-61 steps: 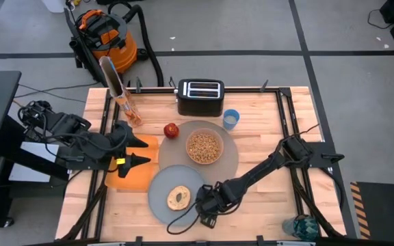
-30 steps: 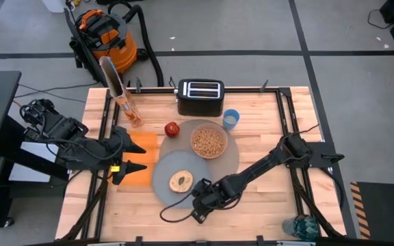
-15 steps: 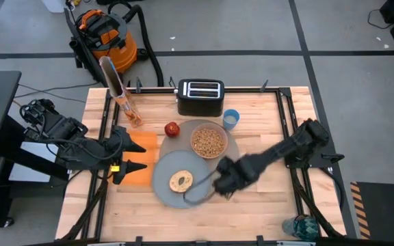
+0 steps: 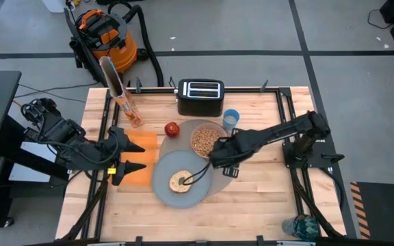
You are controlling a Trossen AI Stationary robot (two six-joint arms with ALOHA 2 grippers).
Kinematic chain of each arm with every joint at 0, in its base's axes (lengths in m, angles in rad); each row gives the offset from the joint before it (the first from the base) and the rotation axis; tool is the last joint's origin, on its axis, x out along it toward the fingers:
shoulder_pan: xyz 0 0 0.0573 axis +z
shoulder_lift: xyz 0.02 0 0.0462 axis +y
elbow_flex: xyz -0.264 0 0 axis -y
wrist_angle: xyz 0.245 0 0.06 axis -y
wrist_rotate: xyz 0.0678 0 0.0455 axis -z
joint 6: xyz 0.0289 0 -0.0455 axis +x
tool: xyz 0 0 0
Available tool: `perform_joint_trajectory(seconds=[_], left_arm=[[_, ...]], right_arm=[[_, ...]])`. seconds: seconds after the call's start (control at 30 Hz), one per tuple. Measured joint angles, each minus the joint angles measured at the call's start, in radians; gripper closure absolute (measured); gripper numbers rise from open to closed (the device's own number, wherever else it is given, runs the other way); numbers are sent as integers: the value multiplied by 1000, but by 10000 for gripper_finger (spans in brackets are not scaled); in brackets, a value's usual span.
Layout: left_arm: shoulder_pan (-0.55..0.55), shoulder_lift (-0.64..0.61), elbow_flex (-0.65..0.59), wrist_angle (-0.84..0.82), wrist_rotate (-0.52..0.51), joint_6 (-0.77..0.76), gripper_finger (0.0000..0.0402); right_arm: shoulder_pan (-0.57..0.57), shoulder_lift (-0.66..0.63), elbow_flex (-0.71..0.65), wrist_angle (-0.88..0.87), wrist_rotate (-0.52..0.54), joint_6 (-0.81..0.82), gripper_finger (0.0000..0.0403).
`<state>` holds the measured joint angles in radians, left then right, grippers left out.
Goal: Arrange a breakfast setting
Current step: Remove the black spoon from the blue glass and place it on the middle right of the gray placemat
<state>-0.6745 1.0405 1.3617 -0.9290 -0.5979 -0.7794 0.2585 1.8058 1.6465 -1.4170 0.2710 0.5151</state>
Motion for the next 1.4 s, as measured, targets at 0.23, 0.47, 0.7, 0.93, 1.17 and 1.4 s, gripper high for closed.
perform_joint_trajectory(seconds=[0.23, 0.47, 0.7, 0.93, 1.17, 1.4], left_arm=[[2, 12, -22, 91, -2, 58, 104], [43, 79, -27, 184, -11, 162, 104], [85, 138, -27, 197, -10, 197, 104], [94, 146, -27, 199, -9, 215, 104], [92, 145, -27, 199, -9, 240, 104], [94, 145, -27, 207, -8, 249, 104]], right_arm=[[111, -26, 256, -115, -215, 379, 226], [259, -49, 447, -154, -458, 867, 229], [436, -82, 461, -155, -595, 1234, 229], [603, -83, 461, -149, -750, 1541, 228], [747, -83, 443, -153, -746, 1830, 205], [740, -77, 255, -144, -720, 1849, 157]])
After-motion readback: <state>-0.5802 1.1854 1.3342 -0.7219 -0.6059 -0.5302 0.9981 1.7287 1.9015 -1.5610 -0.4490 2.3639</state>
